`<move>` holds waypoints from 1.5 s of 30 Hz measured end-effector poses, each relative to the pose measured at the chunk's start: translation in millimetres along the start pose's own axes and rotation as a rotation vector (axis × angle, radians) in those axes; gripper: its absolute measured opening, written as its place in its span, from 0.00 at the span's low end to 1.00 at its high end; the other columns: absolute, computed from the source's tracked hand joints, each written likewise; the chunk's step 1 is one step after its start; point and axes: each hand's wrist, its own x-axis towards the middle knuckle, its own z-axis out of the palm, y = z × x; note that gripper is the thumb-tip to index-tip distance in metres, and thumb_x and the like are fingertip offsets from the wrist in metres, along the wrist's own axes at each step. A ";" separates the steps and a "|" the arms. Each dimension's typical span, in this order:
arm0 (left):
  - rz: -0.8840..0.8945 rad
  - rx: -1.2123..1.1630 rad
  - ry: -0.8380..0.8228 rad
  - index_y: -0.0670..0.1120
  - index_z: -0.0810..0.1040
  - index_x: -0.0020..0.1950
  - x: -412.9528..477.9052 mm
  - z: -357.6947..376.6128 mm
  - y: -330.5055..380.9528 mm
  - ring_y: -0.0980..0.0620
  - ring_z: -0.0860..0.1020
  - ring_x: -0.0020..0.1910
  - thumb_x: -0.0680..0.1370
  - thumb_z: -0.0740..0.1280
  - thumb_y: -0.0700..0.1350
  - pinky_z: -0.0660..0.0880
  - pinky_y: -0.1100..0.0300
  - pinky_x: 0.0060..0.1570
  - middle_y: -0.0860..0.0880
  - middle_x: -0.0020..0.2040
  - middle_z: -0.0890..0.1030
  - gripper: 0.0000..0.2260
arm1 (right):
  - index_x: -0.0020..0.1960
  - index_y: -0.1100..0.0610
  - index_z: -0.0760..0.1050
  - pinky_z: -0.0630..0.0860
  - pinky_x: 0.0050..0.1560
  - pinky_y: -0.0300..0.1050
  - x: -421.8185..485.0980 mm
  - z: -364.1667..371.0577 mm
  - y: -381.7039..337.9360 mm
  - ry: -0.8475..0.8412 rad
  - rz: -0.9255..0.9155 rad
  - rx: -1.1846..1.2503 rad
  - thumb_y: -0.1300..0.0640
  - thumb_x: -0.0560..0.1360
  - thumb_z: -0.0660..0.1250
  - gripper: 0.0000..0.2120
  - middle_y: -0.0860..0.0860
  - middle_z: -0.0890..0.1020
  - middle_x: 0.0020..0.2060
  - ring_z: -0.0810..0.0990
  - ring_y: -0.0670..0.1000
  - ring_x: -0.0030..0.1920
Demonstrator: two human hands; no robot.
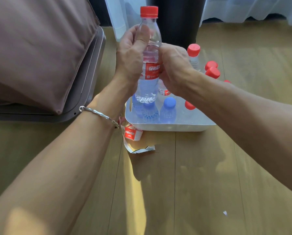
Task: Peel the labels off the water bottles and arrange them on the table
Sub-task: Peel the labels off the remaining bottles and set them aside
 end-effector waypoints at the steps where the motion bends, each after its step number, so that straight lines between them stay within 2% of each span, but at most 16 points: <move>1: 0.009 -0.006 -0.009 0.38 0.75 0.52 -0.5 -0.1 -0.5 0.44 0.76 0.43 0.81 0.61 0.48 0.77 0.52 0.44 0.39 0.45 0.77 0.13 | 0.46 0.69 0.80 0.78 0.52 0.66 -1.4 1.0 -0.1 0.007 0.008 0.002 0.66 0.69 0.65 0.09 0.61 0.78 0.38 0.77 0.58 0.40; 3: 0.010 -0.025 -0.006 0.38 0.75 0.52 0.9 -1.8 -1.3 0.44 0.77 0.42 0.81 0.61 0.48 0.77 0.51 0.44 0.39 0.44 0.76 0.13 | 0.49 0.72 0.79 0.78 0.53 0.67 -2.8 1.7 2.1 0.015 0.013 0.004 0.65 0.68 0.66 0.13 0.62 0.81 0.39 0.79 0.58 0.40; 5: -0.091 -0.156 0.019 0.38 0.75 0.50 3.0 -6.6 -1.3 0.42 0.77 0.41 0.83 0.59 0.52 0.79 0.47 0.46 0.40 0.42 0.76 0.17 | 0.49 0.69 0.81 0.84 0.46 0.57 -4.4 -2.0 5.0 0.013 0.007 0.012 0.69 0.73 0.61 0.11 0.60 0.84 0.40 0.83 0.56 0.39; 7: -0.230 -0.328 0.037 0.39 0.76 0.46 11.0 -19.1 -3.0 0.39 0.78 0.42 0.82 0.57 0.59 0.77 0.41 0.52 0.39 0.41 0.78 0.23 | 0.49 0.66 0.81 0.84 0.41 0.49 -7.5 -5.3 5.9 -0.002 0.010 0.045 0.74 0.75 0.53 0.17 0.59 0.85 0.41 0.85 0.54 0.38; 9: -0.271 -0.330 0.020 0.38 0.75 0.49 20.7 -32.1 -3.4 0.36 0.78 0.46 0.79 0.61 0.63 0.73 0.38 0.57 0.36 0.45 0.79 0.26 | 0.51 0.66 0.80 0.84 0.45 0.51 -6.9 -1.6 3.2 -0.048 -0.015 0.016 0.74 0.75 0.53 0.18 0.60 0.85 0.44 0.85 0.56 0.41; 12: -0.194 -0.236 0.046 0.39 0.76 0.46 17.1 -26.6 7.7 0.45 0.78 0.37 0.82 0.59 0.55 0.76 0.48 0.46 0.44 0.37 0.79 0.19 | 0.46 0.63 0.80 0.79 0.39 0.49 -5.9 10.2 -4.6 -0.099 -0.067 -0.082 0.65 0.71 0.59 0.12 0.55 0.81 0.35 0.79 0.52 0.35; 14: -0.140 -0.165 0.101 0.37 0.75 0.49 8.9 -15.9 15.2 0.47 0.79 0.34 0.84 0.57 0.51 0.78 0.52 0.41 0.44 0.37 0.79 0.18 | 0.41 0.60 0.75 0.73 0.43 0.51 -3.6 11.8 -4.1 -0.103 -0.060 -0.106 0.58 0.69 0.61 0.06 0.54 0.76 0.34 0.75 0.53 0.37; 16: -0.145 -0.128 0.148 0.35 0.75 0.54 4.7 -11.5 14.2 0.47 0.79 0.37 0.84 0.57 0.50 0.80 0.52 0.42 0.42 0.39 0.78 0.18 | 0.45 0.60 0.74 0.74 0.48 0.53 -4.0 7.9 -0.1 -0.173 -0.070 -0.172 0.55 0.72 0.61 0.08 0.55 0.76 0.38 0.75 0.54 0.42; 19: -0.175 -0.180 0.164 0.36 0.74 0.51 0.3 -9.1 13.1 0.47 0.78 0.35 0.85 0.57 0.49 0.79 0.53 0.39 0.41 0.38 0.77 0.17 | 0.49 0.61 0.74 0.75 0.50 0.50 -7.0 0.1 3.4 -0.278 -0.042 -0.156 0.52 0.73 0.61 0.12 0.56 0.77 0.42 0.76 0.53 0.45; 24: -0.129 -0.181 0.176 0.36 0.74 0.50 -0.8 -3.6 7.7 0.48 0.78 0.33 0.85 0.56 0.48 0.78 0.54 0.39 0.42 0.36 0.78 0.16 | 0.53 0.62 0.74 0.76 0.58 0.61 -5.5 -1.7 4.9 -0.279 -0.039 -0.112 0.55 0.75 0.59 0.12 0.58 0.77 0.43 0.75 0.55 0.46; 26: -0.106 -0.164 0.174 0.36 0.74 0.51 -0.2 -4.6 7.7 0.48 0.80 0.33 0.85 0.57 0.48 0.80 0.54 0.39 0.43 0.35 0.79 0.16 | 0.53 0.62 0.75 0.76 0.53 0.56 -6.1 -0.2 3.6 -0.265 -0.028 -0.072 0.55 0.74 0.60 0.13 0.56 0.77 0.40 0.75 0.54 0.44; 31: -0.014 -0.063 0.103 0.35 0.74 0.56 0.4 -3.2 5.0 0.46 0.78 0.40 0.83 0.59 0.47 0.77 0.53 0.43 0.42 0.42 0.78 0.14 | 0.39 0.61 0.75 0.76 0.49 0.55 0.4 1.8 -2.4 -0.150 -0.016 0.013 0.63 0.75 0.63 0.07 0.54 0.77 0.32 0.76 0.54 0.38; 36: 0.032 -0.008 0.015 0.38 0.76 0.55 -1.1 -3.7 -0.9 0.44 0.78 0.44 0.79 0.63 0.48 0.78 0.50 0.47 0.41 0.45 0.79 0.13 | 0.47 0.64 0.80 0.78 0.57 0.63 0.7 -1.8 -1.8 -0.169 -0.039 0.049 0.67 0.77 0.61 0.08 0.60 0.80 0.40 0.78 0.59 0.45; 41: -0.067 -0.146 0.048 0.37 0.77 0.51 6.6 -13.1 4.7 0.44 0.80 0.39 0.82 0.61 0.53 0.78 0.50 0.45 0.41 0.41 0.80 0.19 | 0.59 0.66 0.78 0.83 0.47 0.47 -6.6 -7.2 3.1 -0.125 -0.030 0.068 0.76 0.75 0.51 0.21 0.59 0.85 0.45 0.85 0.54 0.43; 43: -0.141 -0.232 0.037 0.37 0.77 0.52 17.0 -28.0 8.1 0.36 0.81 0.46 0.77 0.64 0.61 0.77 0.40 0.53 0.38 0.46 0.80 0.25 | 0.58 0.65 0.77 0.83 0.52 0.49 -11.5 -3.6 0.1 -0.164 -0.035 0.082 0.77 0.75 0.48 0.23 0.60 0.85 0.50 0.85 0.56 0.49; 45: -0.111 -0.235 0.021 0.38 0.77 0.52 21.6 -36.8 12.8 0.41 0.81 0.45 0.77 0.60 0.61 0.76 0.42 0.55 0.41 0.45 0.80 0.25 | 0.54 0.63 0.78 0.82 0.55 0.52 -13.4 4.4 -6.3 -0.189 -0.065 0.051 0.75 0.75 0.50 0.21 0.61 0.85 0.51 0.85 0.58 0.52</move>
